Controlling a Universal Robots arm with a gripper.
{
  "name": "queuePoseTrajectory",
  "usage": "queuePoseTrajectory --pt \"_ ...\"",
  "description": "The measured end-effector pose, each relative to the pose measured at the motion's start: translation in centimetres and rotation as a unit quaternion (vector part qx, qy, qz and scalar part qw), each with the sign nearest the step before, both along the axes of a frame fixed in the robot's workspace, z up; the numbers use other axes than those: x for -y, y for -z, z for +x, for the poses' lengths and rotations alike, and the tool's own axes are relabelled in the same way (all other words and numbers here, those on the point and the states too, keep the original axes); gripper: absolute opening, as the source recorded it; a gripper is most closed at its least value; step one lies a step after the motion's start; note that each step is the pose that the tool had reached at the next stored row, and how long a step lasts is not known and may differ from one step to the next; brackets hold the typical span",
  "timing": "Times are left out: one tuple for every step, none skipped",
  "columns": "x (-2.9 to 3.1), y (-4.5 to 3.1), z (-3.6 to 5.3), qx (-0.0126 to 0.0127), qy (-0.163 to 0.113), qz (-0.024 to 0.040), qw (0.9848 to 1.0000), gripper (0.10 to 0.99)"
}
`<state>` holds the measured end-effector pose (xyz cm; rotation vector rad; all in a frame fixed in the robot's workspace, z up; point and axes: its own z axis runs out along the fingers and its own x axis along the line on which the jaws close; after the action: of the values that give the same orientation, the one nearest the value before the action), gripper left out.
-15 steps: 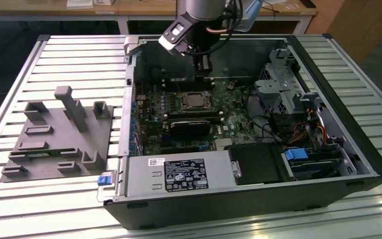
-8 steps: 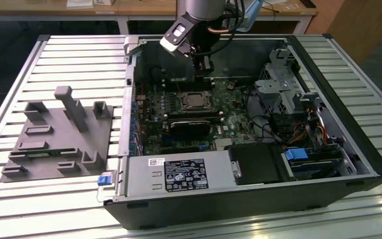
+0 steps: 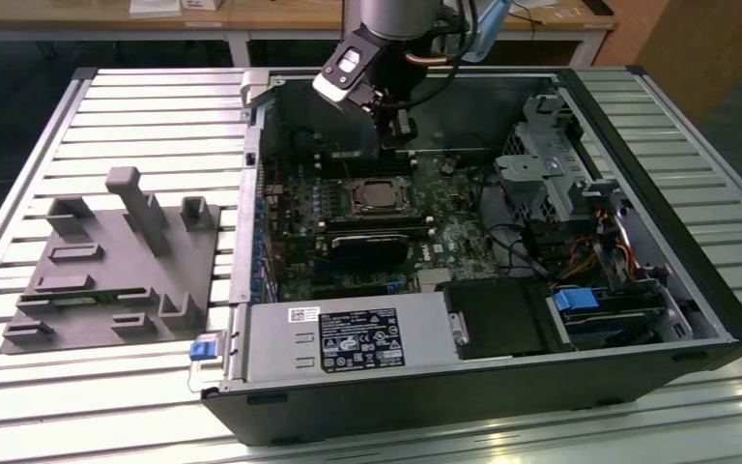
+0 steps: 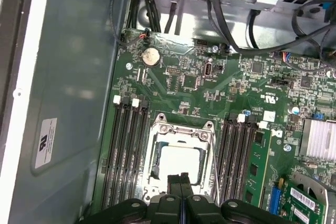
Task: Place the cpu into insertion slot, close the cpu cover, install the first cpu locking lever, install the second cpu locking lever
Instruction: 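Install the first cpu locking lever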
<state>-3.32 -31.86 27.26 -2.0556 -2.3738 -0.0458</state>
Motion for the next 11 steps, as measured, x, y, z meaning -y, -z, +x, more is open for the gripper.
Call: queuePoseTrajectory --pt "0.0 0.0 0.0 0.0 -0.002 0.0 1.0 0.106" --pt "0.0 0.0 0.0 0.0 -0.005 0.0 1.0 0.106" --pt "0.0 0.0 0.0 0.0 -0.008 0.0 1.0 0.106" --pt "0.0 0.0 0.0 0.0 -0.012 0.0 0.9999 0.106" --pt "0.0 0.0 0.0 0.0 -0.015 0.0 0.9999 0.106" --pt "0.0 0.0 0.0 0.0 -0.019 0.0 0.9998 0.106" --pt "0.0 0.0 0.0 0.0 -0.022 0.0 0.9998 0.106" --pt "0.0 0.0 0.0 0.0 -0.024 0.0 0.9997 0.106" --pt "0.0 0.0 0.0 0.0 -0.026 0.0 0.9997 0.106" --pt "0.0 0.0 0.0 0.0 -0.028 0.0 0.9996 0.106" --pt "0.0 0.0 0.0 0.0 -0.03 0.0 0.9995 0.106"
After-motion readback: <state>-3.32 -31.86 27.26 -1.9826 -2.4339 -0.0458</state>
